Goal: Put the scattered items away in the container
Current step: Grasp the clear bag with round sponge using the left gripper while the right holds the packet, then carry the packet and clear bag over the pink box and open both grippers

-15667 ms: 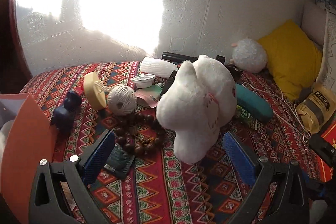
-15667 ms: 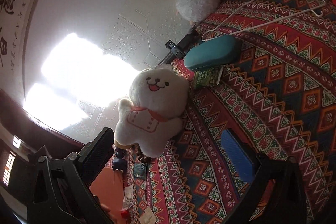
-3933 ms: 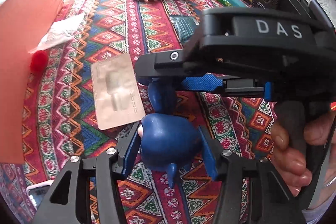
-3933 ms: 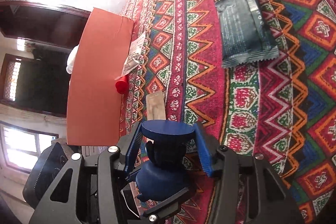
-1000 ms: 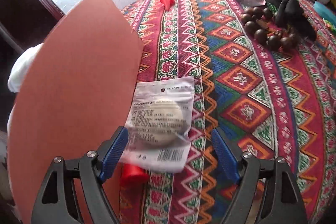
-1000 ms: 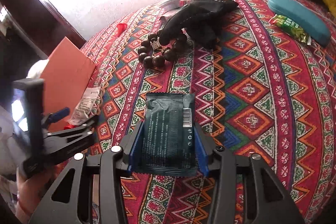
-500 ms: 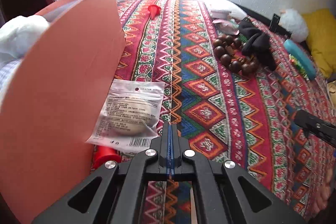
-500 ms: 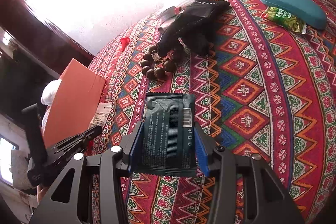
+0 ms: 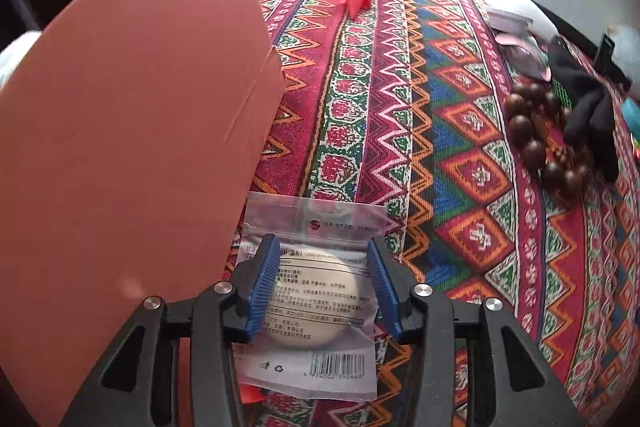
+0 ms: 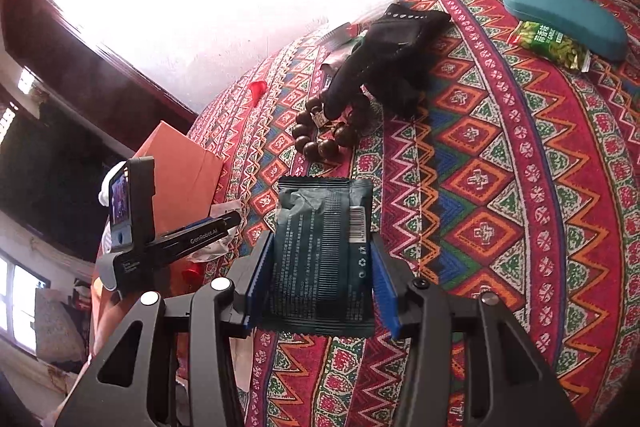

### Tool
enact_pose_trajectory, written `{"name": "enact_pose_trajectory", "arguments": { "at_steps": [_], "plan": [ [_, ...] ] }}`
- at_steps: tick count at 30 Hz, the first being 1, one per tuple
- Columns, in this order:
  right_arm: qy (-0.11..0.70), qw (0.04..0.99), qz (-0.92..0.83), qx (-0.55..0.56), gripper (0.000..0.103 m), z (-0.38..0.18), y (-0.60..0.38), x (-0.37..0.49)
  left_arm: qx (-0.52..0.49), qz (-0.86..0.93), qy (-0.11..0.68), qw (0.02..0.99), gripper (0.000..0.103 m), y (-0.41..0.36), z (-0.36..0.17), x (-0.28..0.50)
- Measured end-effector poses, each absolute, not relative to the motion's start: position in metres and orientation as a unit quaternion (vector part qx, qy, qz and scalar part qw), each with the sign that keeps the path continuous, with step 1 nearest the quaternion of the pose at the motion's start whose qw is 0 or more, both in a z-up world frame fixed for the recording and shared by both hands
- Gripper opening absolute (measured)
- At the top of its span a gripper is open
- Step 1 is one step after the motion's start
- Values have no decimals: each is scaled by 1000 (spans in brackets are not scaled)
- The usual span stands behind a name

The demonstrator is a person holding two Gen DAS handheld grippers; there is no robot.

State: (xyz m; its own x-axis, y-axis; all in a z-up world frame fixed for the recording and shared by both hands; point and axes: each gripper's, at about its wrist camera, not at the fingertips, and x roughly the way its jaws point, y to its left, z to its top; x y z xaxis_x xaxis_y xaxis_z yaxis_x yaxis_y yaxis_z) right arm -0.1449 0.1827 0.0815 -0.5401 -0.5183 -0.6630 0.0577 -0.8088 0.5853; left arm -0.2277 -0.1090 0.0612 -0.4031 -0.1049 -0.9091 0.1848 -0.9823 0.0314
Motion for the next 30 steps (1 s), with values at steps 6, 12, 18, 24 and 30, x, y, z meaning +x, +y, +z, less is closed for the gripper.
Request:
{"name": "enact_pose_trajectory", "arguments": {
  "at_steps": [6,12,18,24,30],
  "plan": [
    [-267,176,-839,440,46,87,187,-146,546,-827,124,50,74,-119,60,-219],
    [-272,184,-841,431,46,94,188,-145,584,-793,140,-98,94,-61,69,-205],
    [-280,168,-840,433,46,94,200,-141,594,-802,31,-46,94,-53,76,-188],
    [-285,168,-836,437,46,91,199,-143,609,-792,22,-36,100,-51,53,-187],
    [-267,171,-840,441,46,90,190,-142,576,-817,-7,-31,80,-41,53,-184]
  ]
}}
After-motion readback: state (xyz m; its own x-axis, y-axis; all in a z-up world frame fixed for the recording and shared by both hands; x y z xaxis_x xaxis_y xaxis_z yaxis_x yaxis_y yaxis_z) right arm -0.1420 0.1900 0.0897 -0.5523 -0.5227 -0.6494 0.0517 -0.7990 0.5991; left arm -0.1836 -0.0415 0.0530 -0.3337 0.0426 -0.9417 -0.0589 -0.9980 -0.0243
